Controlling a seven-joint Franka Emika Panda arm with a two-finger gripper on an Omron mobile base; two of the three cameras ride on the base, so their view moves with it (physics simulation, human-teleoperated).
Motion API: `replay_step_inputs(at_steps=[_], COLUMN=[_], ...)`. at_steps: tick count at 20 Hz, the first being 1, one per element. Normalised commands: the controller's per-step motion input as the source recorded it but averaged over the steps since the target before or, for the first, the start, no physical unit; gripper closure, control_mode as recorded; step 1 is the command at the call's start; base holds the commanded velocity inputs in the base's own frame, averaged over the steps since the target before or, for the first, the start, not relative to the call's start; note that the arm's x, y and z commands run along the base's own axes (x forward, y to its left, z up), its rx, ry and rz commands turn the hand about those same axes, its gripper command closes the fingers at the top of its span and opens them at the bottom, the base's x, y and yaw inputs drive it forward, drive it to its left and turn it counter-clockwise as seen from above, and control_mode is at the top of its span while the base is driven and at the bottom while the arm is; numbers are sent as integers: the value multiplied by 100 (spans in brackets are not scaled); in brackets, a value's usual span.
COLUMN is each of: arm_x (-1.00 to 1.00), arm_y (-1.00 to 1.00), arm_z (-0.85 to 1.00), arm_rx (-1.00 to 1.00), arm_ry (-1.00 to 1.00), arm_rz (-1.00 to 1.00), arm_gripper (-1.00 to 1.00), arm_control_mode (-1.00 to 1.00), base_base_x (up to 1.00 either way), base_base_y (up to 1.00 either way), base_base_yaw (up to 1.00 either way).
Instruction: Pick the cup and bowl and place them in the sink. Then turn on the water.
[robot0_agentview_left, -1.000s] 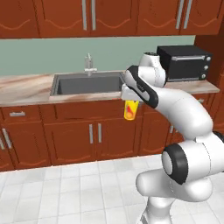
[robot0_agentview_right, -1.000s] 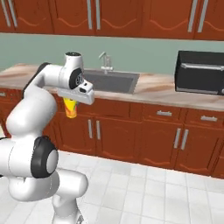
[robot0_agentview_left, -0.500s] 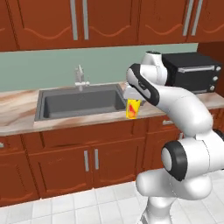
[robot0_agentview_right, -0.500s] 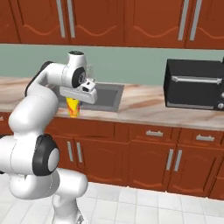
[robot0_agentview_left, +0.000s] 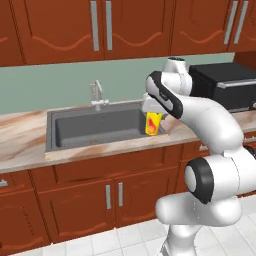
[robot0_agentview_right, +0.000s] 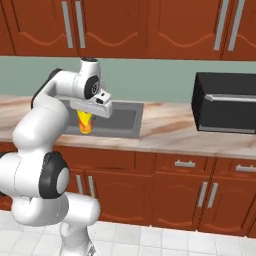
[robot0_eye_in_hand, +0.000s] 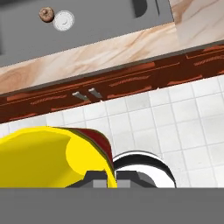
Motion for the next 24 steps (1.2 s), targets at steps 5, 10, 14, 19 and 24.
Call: replay_step_inputs(at_steps=[5,10,14,19,24], arm_x=[0,0,0,0,0], arm_y=[0,0,0,0,0], arm_z=[0,0,0,0,0], arm_rx=[0,0,0,0,0], arm_ry=[0,0,0,0,0], arm_rz=[0,0,0,0,0], arm_gripper=[100,100,100,100,100], arm_control_mode=[100,100,100,100,100], base_base_x=[30,49,32,41,48], base_base_y=[70,60,27,12,18], base_base_yaw=[0,0,0,10,21])
